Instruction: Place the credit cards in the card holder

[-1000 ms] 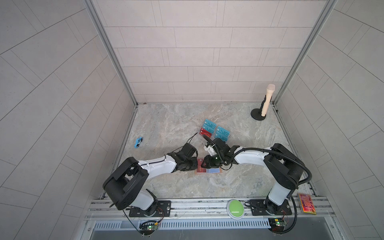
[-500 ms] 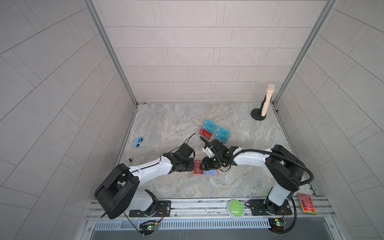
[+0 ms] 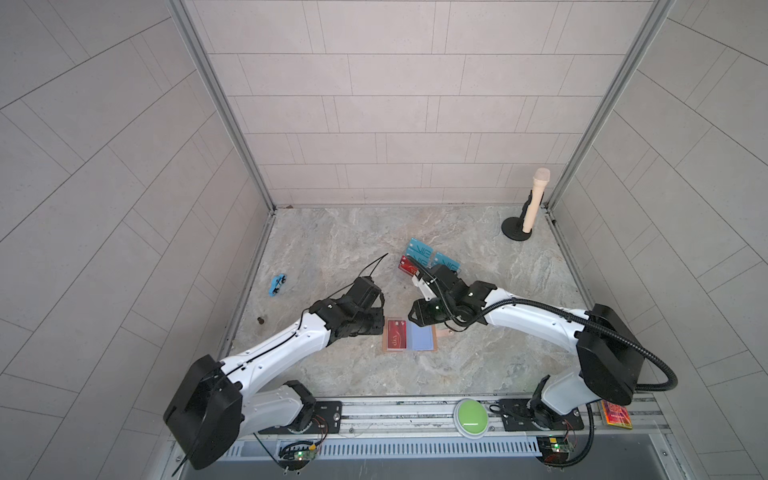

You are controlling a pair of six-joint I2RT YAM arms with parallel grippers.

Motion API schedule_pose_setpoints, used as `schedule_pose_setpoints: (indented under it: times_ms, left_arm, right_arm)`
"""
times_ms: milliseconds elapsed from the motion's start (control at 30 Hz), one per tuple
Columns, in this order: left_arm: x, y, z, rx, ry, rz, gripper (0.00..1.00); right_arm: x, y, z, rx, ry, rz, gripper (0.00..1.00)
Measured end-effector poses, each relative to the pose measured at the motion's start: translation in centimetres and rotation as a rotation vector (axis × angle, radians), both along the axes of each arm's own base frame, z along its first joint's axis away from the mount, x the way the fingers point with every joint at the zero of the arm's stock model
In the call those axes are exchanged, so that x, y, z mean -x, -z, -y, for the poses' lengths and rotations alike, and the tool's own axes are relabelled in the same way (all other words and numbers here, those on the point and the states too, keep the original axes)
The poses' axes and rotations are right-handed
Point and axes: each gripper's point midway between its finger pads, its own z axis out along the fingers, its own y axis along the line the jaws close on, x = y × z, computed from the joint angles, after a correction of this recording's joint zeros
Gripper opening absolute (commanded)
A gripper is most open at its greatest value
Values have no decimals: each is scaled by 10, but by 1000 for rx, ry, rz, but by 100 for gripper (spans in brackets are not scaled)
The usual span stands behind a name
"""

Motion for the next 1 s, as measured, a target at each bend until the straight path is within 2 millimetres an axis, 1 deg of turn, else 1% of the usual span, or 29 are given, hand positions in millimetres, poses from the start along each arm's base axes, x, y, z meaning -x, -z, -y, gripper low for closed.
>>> schedule_pose_setpoints:
  times_ms: [67, 233, 333, 467, 500, 633, 733, 800, 1000]
  left_arm:
    - [2, -3, 8, 41, 0, -9, 35]
    - [6, -3, 33, 132, -14, -19, 34]
    - [9, 3, 50, 167, -19, -34, 33]
    - [12, 14, 67, 184, -18, -60, 33]
    - [12, 18, 70, 183, -20, -69, 32]
    - [9, 36, 74, 163, -30, -98, 33]
    - [4, 40, 76, 174, -32, -103, 34]
    - [1, 42, 77, 192, -32, -114, 34]
    - [-8, 57, 83, 232, -28, -161, 35]
  right_arm:
    - [-3, -3, 4, 12, 0, 14, 23]
    - [4, 8, 24, 86, -32, -7, 21]
    - [11, 15, 33, 114, -59, -23, 20]
    - [21, 26, 36, 112, -74, -58, 20]
    - [23, 28, 36, 108, -76, -65, 20]
    - [27, 41, 32, 84, -74, -102, 19]
    - [28, 54, 26, 53, -67, -135, 19]
    - [30, 64, 25, 52, -57, -157, 19]
    - [26, 71, 24, 59, -37, -158, 19]
